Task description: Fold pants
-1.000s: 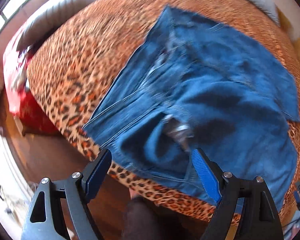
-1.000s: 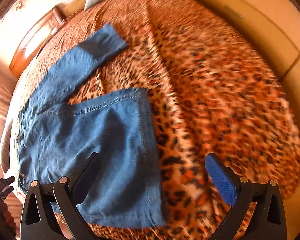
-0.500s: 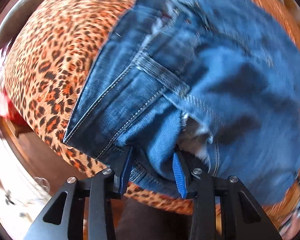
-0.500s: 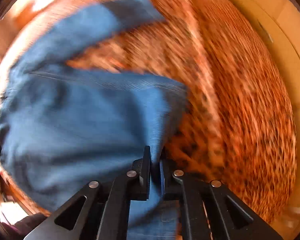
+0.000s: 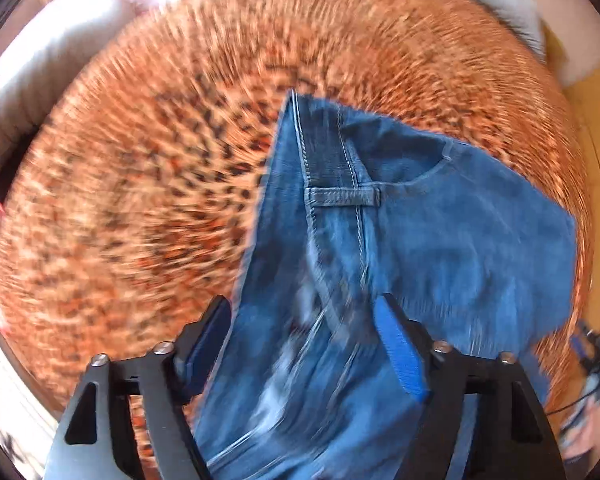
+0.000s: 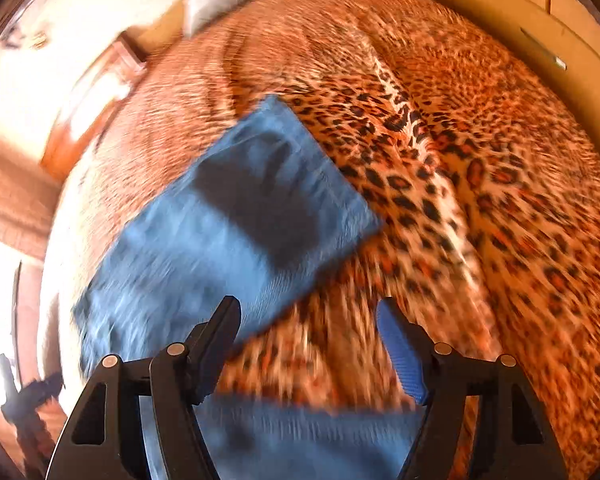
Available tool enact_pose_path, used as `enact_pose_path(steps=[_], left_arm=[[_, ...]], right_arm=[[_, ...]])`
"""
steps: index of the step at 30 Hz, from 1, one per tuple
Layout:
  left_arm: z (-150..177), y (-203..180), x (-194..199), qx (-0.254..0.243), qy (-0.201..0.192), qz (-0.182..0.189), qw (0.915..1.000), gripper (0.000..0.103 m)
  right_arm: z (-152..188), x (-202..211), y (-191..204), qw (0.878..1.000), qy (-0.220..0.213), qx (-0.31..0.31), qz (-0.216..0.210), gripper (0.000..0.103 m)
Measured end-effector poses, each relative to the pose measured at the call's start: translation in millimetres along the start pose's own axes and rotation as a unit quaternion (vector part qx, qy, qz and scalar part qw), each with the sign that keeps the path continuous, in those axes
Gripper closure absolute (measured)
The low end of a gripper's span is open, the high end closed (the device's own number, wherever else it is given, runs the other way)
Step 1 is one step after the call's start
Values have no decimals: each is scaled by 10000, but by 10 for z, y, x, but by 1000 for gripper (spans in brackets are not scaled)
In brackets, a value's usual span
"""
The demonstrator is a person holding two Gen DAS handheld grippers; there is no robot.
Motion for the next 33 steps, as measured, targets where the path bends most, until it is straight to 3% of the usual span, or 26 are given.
enact_pose_path(steps=[3,4,5,6,7,8,9,10,12,14,17,19,21,23,27,28,33], left_arm=[[-127,27,-453,300,227,151,9992,41],[-180,-5,-563,323,195,82,9993,48],[-220,-32,-668,257,184,-102,9994,72],[-195,-81,-732,166,240,-280,9992,74],[-218,-100,-774,113,183,-395,9990,74],[-247,-110,-774,24,86,-526,9986,84],[-268,-94,-814,-117,14,-701,9975,87],[-282,-52,-924,-248,52,-855,9960,88],[-296,-59,-988,-248,55,-754,9968,88],[-322,-105,-1022,-351,205,-683,9968,88],[-474,-178,-849,-350,131,-91,9993,88],[-726,-169,-699,-254,-214,94,9994,78],[-1068,-134,-669,-7,-450,226,9987,46],[-1316,-137,-786,202,-415,311,9984,38],[-1517,-146,-1193,602,337,570,9960,40],[-1700,-174,-1248,725,423,603,9946,40],[-1853,-236,-1646,1001,600,735,9904,38]], right_arm=[[-204,-343,-55,9987,172,-450,150,31],[-220,-435,-59,9982,230,-529,133,31],[-247,-481,-66,9981,268,-524,172,31],[-301,-490,-32,9986,167,-300,404,43],[-340,-490,23,9990,150,-81,411,67],[-350,-472,68,9993,224,82,298,96],[-357,-397,42,9987,103,291,411,97],[-347,-326,-51,9959,9,547,722,96],[-224,-423,-359,9927,373,532,1016,86],[-196,-339,-430,9973,268,295,622,78],[-277,-132,-399,9990,214,179,348,62],[-419,31,-312,9994,-29,279,215,50],[-605,89,-219,9991,-168,374,128,36],[-772,-7,-88,9991,-127,394,-33,34],[-1175,-488,125,9992,198,358,-3,34],[-1231,-598,181,9991,215,363,16,34],[-1434,-910,462,9972,413,628,21,33]])
Point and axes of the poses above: each gripper's, at about its wrist camera, not at the fingertips, and x roughly against the way its jaws point, y to its left, z to its underside, the point moved 9 cm from there along -x, roughly the way its jaws point, and after that the axes turned 2 degrees about x, right-handed, at the moved point
